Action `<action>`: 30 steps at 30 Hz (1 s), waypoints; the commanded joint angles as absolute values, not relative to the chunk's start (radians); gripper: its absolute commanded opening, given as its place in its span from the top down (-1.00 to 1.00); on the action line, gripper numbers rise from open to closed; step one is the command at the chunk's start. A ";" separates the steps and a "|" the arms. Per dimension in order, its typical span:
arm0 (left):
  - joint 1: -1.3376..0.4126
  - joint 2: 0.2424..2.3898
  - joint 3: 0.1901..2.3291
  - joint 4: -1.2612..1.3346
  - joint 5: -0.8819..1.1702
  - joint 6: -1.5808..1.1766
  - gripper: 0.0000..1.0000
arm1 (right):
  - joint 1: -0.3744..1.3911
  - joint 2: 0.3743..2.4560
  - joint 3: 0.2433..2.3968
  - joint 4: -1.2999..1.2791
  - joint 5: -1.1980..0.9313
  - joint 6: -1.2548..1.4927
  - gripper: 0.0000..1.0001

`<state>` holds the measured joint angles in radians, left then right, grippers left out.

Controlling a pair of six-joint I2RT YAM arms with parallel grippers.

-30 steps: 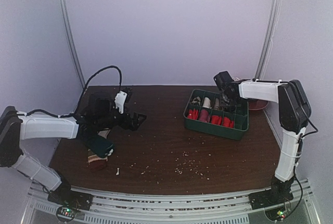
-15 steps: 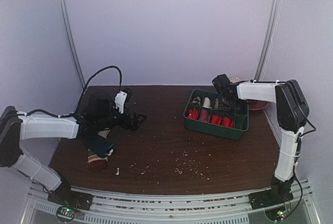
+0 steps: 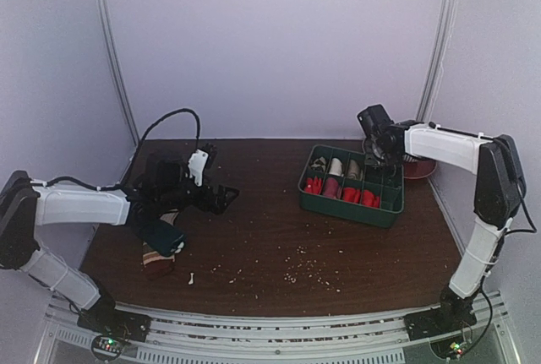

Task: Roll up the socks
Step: Place a pair of socks in the storage box.

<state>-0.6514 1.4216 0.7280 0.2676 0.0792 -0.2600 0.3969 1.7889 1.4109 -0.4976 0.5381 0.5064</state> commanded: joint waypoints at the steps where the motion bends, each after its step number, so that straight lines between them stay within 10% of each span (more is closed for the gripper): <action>1: -0.646 1.436 0.759 0.294 0.096 -0.244 -0.96 | 0.379 1.760 1.373 -0.565 0.604 0.529 1.00; 30: -0.645 1.453 0.765 0.281 0.092 -0.236 -0.96 | 0.364 1.920 1.463 -0.505 0.471 0.507 1.00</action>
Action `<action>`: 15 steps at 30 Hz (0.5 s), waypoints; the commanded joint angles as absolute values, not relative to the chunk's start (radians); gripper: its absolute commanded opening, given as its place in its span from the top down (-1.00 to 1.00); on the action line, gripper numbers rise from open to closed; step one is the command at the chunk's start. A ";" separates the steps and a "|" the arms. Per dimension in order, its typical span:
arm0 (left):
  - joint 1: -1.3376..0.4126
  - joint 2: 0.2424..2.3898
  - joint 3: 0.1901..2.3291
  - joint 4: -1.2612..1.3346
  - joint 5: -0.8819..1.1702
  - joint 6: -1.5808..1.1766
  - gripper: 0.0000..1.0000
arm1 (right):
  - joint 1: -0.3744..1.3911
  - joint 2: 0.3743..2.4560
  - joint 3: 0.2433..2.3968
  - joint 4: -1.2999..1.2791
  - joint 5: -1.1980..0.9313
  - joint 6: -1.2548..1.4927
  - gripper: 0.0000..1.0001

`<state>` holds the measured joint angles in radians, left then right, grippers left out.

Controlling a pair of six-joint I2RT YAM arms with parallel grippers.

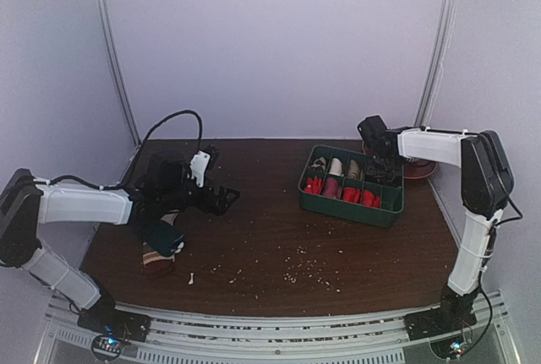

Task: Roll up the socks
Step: Place a pair of socks in the storage box.

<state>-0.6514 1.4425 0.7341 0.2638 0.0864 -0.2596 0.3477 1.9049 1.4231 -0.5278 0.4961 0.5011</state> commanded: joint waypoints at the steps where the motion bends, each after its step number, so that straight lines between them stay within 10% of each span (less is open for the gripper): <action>1: -0.645 1.454 0.765 0.281 0.092 -0.236 -0.97 | 0.366 1.921 1.472 -0.506 0.471 0.506 1.00; 15: -0.646 1.453 0.761 0.281 0.090 -0.232 -0.96 | 0.361 2.037 1.476 -0.517 0.427 0.558 1.00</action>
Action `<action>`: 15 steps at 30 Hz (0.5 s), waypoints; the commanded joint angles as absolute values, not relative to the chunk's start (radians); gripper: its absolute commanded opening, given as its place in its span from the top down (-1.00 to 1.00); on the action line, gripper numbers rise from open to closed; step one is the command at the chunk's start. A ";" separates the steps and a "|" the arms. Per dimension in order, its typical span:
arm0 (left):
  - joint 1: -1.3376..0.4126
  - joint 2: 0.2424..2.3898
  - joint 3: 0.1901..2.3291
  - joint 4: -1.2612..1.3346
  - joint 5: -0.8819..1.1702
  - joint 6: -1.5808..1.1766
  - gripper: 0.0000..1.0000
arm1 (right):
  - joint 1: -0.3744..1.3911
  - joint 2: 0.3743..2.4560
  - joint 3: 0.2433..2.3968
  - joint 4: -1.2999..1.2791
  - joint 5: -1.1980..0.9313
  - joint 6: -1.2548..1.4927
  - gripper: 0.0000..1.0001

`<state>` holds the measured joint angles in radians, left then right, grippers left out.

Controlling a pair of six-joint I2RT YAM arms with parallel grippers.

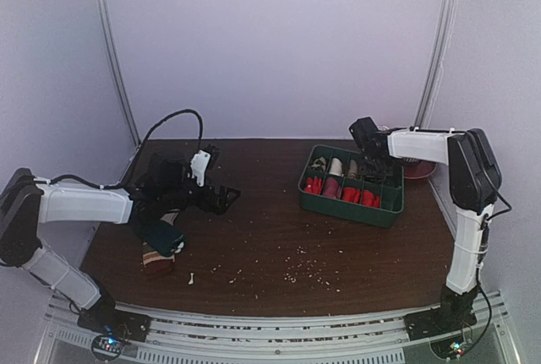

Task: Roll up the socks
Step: Place a pair of socks in the storage box.

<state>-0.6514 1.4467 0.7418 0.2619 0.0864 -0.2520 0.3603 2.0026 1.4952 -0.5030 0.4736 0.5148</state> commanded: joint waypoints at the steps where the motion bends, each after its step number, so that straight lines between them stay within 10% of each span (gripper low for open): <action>1: -0.646 1.453 0.762 0.280 0.090 -0.232 -0.96 | 0.360 2.040 1.470 -0.513 0.414 0.565 1.00; 15: -0.646 1.471 0.793 0.237 0.121 -0.218 -0.96 | 0.260 2.090 1.413 -0.521 0.192 0.593 1.00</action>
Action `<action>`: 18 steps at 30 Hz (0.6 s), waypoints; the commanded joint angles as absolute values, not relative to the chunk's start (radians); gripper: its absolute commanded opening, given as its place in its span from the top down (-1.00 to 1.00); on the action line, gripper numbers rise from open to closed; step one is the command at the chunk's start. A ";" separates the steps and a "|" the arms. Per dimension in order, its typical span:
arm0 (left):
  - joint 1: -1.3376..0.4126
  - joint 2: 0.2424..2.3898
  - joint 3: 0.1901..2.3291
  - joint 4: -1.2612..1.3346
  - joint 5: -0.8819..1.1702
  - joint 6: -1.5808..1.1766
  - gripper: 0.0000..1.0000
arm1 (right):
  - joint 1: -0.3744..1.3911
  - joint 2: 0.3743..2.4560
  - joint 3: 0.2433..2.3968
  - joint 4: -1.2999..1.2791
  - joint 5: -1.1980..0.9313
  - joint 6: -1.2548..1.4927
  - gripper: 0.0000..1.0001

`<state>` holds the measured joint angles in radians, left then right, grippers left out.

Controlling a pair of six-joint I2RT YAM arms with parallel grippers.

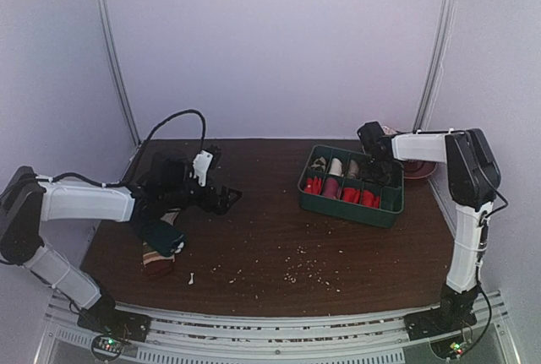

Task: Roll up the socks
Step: Place a pair of socks in the storage box.

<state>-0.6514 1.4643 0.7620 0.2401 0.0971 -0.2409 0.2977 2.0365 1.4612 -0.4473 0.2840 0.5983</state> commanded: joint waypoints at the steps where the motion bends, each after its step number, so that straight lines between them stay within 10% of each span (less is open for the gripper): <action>1: -0.645 1.471 0.796 0.234 0.123 -0.217 -0.96 | 0.248 2.101 1.415 -0.517 0.171 0.590 1.00; 18: -0.645 1.458 0.848 0.163 0.115 -0.196 -0.96 | 0.198 2.189 1.529 -0.639 0.150 0.564 0.45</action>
<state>-0.6514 1.4822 0.8234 0.1532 0.1139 -0.2146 0.2333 2.1231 1.5906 -0.5323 0.1375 0.5789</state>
